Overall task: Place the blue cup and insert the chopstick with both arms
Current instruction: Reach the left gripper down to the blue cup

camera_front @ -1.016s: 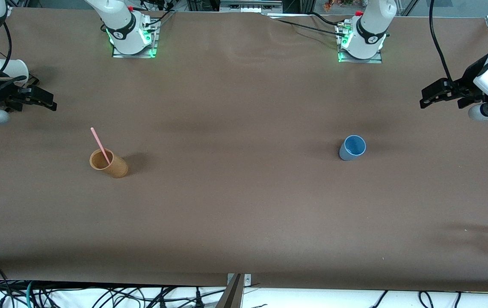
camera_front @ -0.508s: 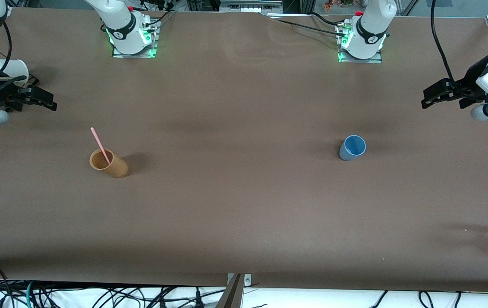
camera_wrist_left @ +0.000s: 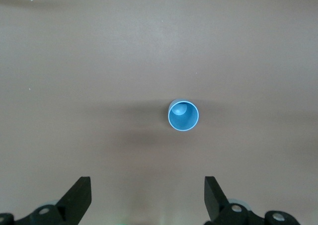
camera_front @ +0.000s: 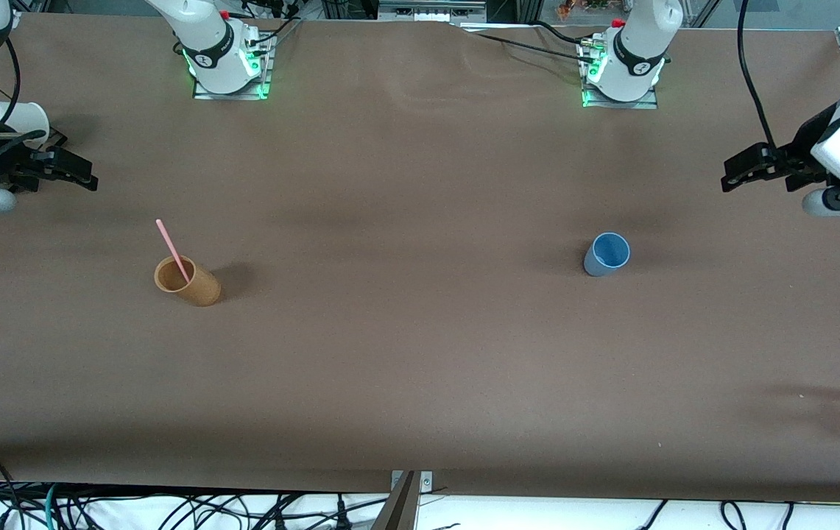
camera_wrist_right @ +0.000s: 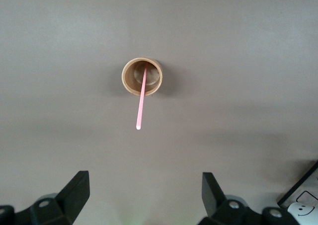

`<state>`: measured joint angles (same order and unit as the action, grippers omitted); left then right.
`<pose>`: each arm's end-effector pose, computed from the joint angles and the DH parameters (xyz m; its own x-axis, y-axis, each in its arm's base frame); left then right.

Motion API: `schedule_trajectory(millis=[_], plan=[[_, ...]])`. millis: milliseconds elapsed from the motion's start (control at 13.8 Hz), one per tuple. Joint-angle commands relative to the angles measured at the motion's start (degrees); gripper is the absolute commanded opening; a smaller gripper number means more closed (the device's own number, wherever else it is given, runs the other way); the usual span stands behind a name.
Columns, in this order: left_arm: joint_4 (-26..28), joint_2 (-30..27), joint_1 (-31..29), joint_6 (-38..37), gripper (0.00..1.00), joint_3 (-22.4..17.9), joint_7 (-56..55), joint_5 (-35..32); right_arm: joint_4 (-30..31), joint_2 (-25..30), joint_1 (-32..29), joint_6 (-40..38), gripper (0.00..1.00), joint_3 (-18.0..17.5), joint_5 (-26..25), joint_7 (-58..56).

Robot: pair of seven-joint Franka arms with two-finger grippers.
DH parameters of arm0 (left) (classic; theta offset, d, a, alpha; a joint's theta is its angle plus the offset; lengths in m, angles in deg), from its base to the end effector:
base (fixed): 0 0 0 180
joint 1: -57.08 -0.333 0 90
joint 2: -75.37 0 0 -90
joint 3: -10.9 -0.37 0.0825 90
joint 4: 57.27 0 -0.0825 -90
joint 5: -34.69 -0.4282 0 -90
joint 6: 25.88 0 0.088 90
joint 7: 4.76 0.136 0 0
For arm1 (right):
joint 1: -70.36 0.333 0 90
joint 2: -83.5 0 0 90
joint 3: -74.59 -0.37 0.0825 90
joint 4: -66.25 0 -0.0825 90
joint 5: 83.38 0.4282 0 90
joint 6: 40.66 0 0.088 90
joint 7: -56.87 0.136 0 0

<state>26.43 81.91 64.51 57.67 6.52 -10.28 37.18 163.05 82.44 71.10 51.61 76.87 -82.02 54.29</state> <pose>0.6227 -0.0424 0.6269 0.9921 0.0391 -0.1189 0.0421 -0.9988 0.0234 0.5990 -0.0128 0.5807 0.9952 0.0173 -0.0963 0.0147 -0.9995 -0.0271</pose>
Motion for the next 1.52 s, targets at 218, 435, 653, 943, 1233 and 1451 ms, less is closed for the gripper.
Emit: schedule_trajectory(millis=[218, 435, 653, 943, 1233, 1451], plan=[[-1.4, 4.9, -0.7, 5.5, 1.00, 0.2, 0.5, 0.1, -1.2, -0.3, -0.6, -1.1, 1.00, -0.4, 0.8, -0.8], [-0.4, 10.9, 0.5, 6.9, 1.00, 0.2, 0.5, -0.1, -1.2, -0.3, -0.6, -1.1, 1.00, -0.4, 0.9, -0.8], [6.7, 12.6, 0.7, 15.4, 1.00, 0.3, 0.6, 0.0, -1.2, -0.3, -0.6, -1.2, 1.00, -0.3, 0.8, -0.8], [16.0, 12.5, 1.7, 25.1, 1.00, 0.3, 0.6, -0.1, -1.2, -0.3, -0.6, -1.4, 1.00, -0.4, 0.8, -0.8], [26.2, 10.5, 2.8, 33.8, 1.00, 0.3, 0.8, -0.1, -1.2, -0.3, -0.6, -1.4, 1.00, -0.4, 0.8, -0.8], [32.3, 7.5, 2.9, 38.4, 1.00, 0.3, 1.6, -1.0, -1.1, -0.3, -0.6, -1.3, 1.00, -0.3, 0.1, -0.8]])
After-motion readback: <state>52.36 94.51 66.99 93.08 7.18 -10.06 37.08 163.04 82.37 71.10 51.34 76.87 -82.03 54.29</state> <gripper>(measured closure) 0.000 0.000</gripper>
